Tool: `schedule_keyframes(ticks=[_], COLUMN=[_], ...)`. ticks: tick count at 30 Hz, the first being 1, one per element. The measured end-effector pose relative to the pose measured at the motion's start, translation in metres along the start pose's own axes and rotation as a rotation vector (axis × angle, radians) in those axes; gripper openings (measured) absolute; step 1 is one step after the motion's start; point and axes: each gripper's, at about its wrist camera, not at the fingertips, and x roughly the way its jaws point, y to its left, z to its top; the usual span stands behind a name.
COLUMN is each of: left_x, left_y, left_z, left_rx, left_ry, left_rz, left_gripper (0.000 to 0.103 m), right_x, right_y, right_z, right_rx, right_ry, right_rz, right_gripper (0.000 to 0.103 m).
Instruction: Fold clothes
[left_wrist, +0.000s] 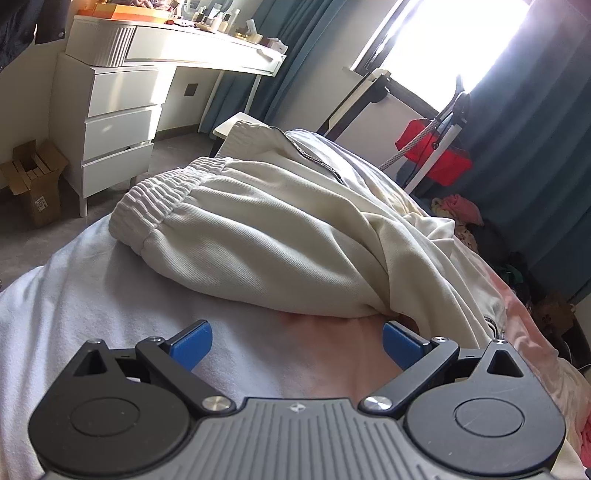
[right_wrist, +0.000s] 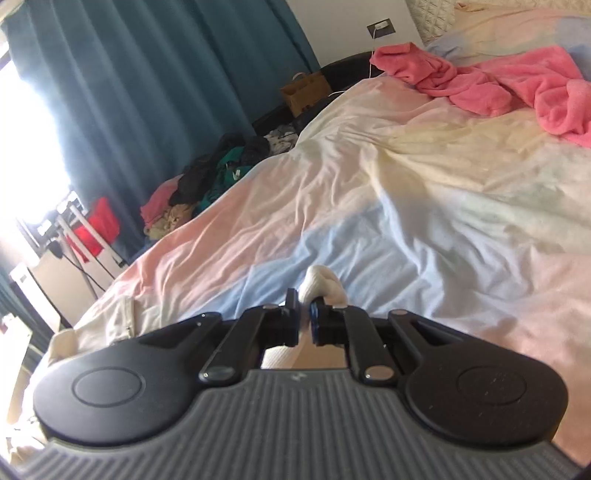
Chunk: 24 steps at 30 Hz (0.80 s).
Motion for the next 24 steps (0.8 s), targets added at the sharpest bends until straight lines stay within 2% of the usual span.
schedule_keyframes(ticks=[3,4,5,6,7,8,11,16,19,24], left_x=[-0.003,-0.005,-0.006,-0.008,-0.008,-0.009,-0.01,-0.011,-0.008,0.004], left_y=[-0.006,-0.009,-0.013,-0.016,-0.019,-0.021,-0.025,-0.028,-0.026,-0.019], left_z=[-0.005,-0.007,-0.008,-0.01,-0.011,-0.013,-0.018,-0.022,-0.021,-0.018], left_rx=[0.028,0.053,0.075,0.096,0.112,0.12,0.138,0.152,0.153,0.151], left_ry=[-0.002,-0.011,-0.019,-0.026,-0.028,-0.024,-0.008,0.006,0.006,0.008], left_rz=[0.007,0.013,0.019,0.026,0.026,0.018,-0.008,-0.022,0.002,0.063], left_gripper=[0.1,0.1,0.1,0.1,0.1,0.1,0.1,0.1,0.1,0.1], right_x=[-0.008,-0.011,-0.016,-0.021,-0.026,-0.032,-0.044,-0.075,-0.092,-0.104], right_y=[0.022,0.028,0.033,0.038,0.043,0.047,0.071,0.12,0.152,0.202], right_z=[-0.006,-0.009,-0.013,-0.016,-0.02,-0.023,-0.031,-0.043,-0.052,-0.086], right_rx=[-0.118,-0.137,-0.147,-0.155,-0.166,-0.179,-0.278,-0.409,-0.406,-0.341], right_ry=[0.004,0.004,0.0,-0.006,-0.017,-0.03,-0.029,-0.091,-0.086,-0.002], right_rz=[-0.089,-0.101,-0.102,-0.099,-0.088,-0.072,-0.039,0.039,0.124,0.332], right_gripper=[0.016,0.023,0.04,0.053,0.08,0.092,0.09,0.09,0.09,0.09])
